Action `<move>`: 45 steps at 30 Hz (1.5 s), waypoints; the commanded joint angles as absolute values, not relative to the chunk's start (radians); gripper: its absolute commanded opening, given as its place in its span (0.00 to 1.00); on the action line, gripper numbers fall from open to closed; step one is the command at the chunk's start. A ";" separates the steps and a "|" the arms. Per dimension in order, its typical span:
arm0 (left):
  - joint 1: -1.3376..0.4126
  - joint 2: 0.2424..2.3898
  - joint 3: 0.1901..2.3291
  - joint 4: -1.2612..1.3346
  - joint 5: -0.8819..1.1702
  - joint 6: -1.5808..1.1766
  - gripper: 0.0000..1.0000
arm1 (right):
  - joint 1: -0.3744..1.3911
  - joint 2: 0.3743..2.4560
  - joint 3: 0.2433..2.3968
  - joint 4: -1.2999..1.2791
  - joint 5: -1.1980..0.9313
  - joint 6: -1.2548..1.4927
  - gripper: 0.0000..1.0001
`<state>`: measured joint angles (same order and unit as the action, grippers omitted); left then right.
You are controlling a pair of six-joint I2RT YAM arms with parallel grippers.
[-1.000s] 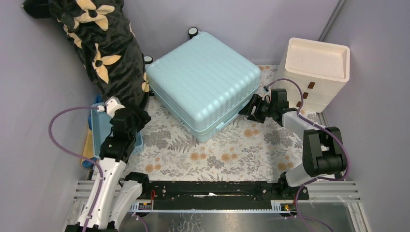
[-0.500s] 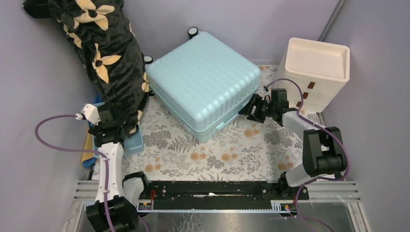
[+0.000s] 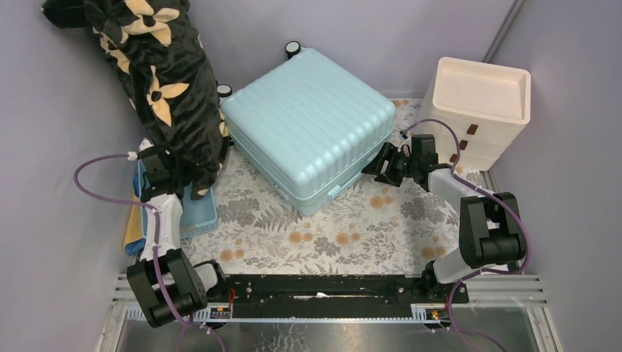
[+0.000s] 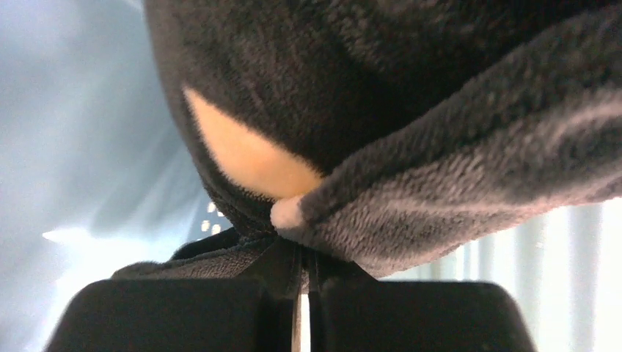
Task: Open, take out, and arrange the luggage
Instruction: Adjust the distractor at the corner of the board, then move the bin to the center of the board.
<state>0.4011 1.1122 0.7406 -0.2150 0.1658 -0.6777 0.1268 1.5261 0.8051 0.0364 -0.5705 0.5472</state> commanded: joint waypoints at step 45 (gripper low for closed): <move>0.402 0.851 0.825 -0.533 0.111 -0.539 0.80 | 0.135 1.480 0.845 0.070 -0.636 0.488 0.75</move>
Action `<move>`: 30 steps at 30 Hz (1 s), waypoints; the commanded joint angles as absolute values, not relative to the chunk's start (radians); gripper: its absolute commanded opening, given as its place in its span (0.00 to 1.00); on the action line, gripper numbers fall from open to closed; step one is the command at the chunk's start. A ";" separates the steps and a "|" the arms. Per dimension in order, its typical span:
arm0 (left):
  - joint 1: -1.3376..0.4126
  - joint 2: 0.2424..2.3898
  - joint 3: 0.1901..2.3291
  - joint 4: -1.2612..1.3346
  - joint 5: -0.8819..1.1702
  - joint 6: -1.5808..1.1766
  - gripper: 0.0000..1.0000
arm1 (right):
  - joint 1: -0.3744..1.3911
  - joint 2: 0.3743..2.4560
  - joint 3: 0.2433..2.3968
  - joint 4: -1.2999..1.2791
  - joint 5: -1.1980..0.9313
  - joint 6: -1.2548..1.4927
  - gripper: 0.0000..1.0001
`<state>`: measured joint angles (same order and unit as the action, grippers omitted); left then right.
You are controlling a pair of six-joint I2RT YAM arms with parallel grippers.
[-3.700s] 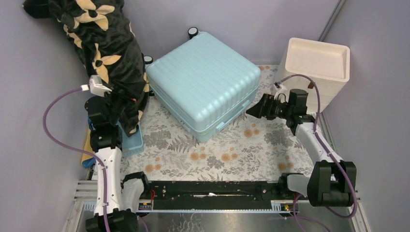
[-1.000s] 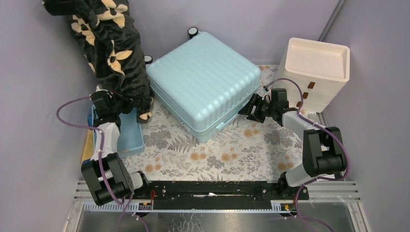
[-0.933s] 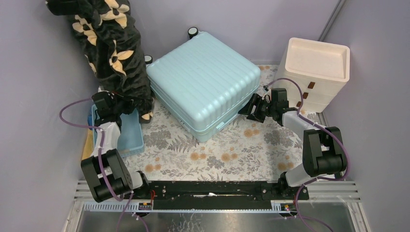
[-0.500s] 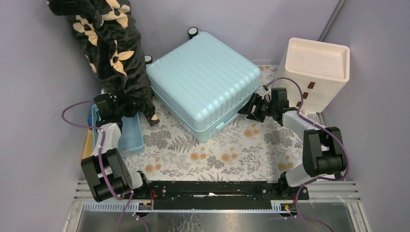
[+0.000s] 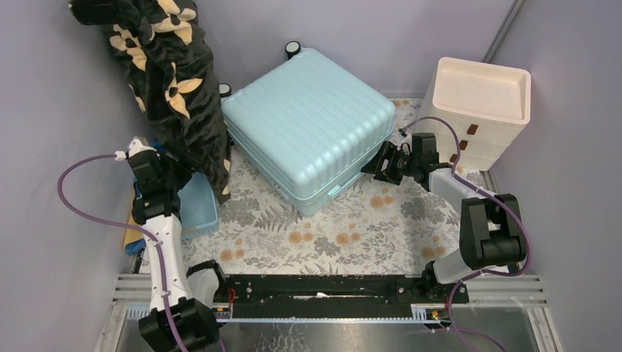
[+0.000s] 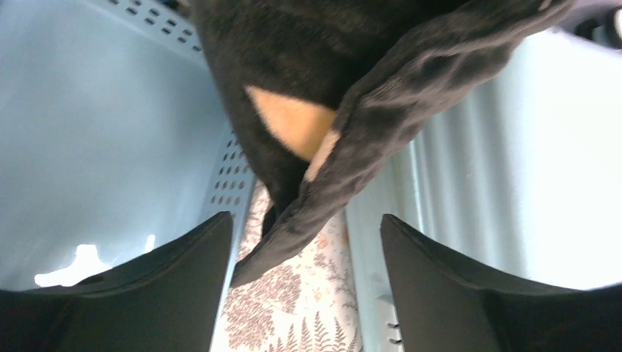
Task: Open, take out, and arrange the luggage
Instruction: Move the bin to the center of the board.
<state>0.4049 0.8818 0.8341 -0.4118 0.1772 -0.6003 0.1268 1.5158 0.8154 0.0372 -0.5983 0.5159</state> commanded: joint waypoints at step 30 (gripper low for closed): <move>0.179 1.235 0.809 -0.569 -0.070 -0.719 0.17 | 0.119 1.489 0.862 0.069 -0.702 0.494 0.75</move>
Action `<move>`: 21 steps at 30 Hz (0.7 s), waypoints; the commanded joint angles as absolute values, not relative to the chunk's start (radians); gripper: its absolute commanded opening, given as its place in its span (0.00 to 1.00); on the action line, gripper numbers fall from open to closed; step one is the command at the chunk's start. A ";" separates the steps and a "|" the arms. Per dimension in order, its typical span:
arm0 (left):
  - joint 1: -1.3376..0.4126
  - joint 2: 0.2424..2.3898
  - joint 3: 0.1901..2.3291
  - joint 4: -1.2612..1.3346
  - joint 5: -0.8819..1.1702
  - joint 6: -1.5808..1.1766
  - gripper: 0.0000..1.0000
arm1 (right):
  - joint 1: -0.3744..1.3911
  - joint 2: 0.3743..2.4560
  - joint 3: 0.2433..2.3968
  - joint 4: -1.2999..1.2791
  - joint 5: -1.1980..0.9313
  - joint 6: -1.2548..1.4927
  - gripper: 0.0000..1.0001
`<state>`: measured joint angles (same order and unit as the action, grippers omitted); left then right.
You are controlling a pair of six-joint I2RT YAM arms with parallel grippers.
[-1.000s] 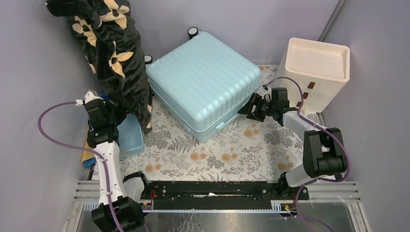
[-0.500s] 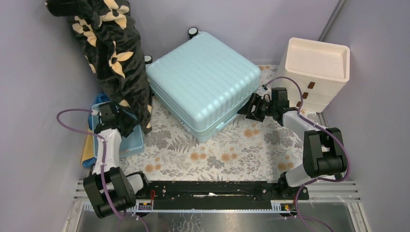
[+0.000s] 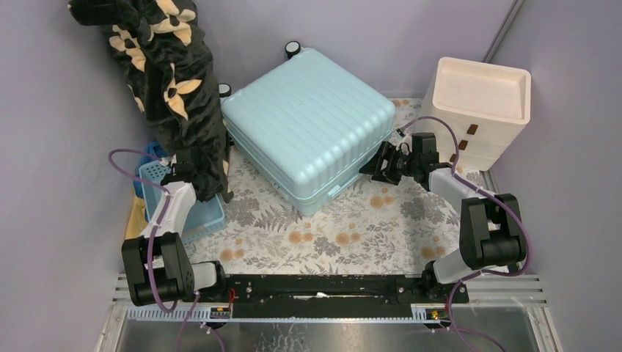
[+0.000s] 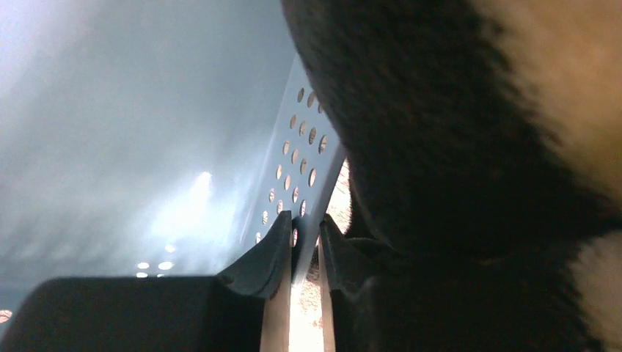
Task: Open, take out, and arrange the luggage
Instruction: Move the bin to the center of the board.
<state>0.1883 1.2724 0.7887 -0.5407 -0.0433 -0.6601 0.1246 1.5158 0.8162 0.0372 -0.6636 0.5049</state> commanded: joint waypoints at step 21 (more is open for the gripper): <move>-0.111 0.955 0.602 -0.553 -0.185 -1.438 0.30 | 0.091 1.474 0.865 0.068 -0.733 0.500 0.76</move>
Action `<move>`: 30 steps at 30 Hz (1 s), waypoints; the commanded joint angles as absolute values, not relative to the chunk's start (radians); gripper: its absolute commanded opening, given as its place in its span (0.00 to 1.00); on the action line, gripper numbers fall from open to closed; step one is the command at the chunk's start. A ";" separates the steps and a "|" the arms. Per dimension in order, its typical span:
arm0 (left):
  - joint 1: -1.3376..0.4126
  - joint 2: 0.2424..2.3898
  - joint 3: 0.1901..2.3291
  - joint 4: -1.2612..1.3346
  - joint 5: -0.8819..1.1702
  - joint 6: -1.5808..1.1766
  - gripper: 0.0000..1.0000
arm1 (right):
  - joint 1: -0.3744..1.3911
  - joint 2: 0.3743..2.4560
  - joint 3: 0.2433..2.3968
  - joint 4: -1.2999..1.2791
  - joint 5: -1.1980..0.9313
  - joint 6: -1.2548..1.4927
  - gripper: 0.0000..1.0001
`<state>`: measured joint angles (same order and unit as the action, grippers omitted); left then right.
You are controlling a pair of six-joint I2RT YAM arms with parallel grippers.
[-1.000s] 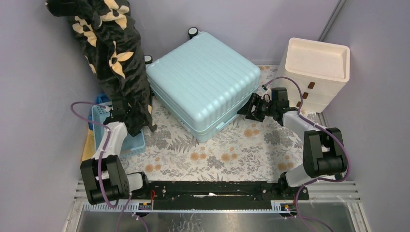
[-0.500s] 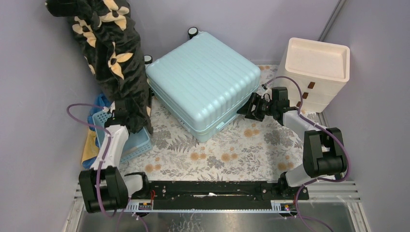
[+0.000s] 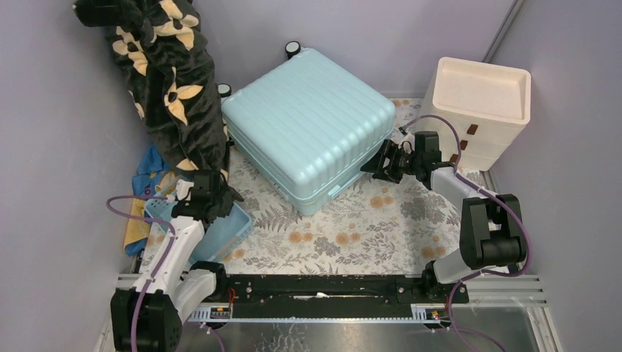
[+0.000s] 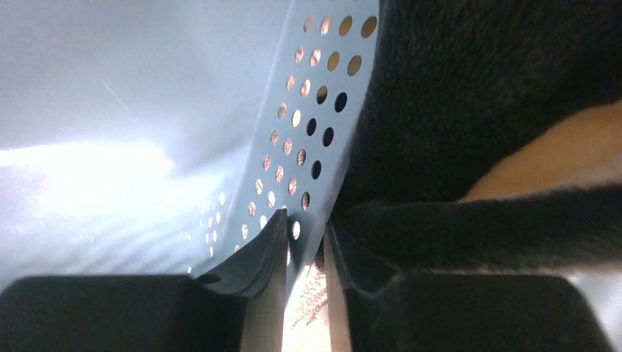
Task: Open, take out, and arrange the luggage
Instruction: Move the bin to the center of the board.
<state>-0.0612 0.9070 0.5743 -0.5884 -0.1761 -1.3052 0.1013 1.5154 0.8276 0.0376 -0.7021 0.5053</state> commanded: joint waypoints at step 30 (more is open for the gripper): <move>-0.212 0.983 0.922 -0.674 -0.293 -1.128 0.43 | 0.018 1.453 0.868 0.069 -0.758 0.489 0.76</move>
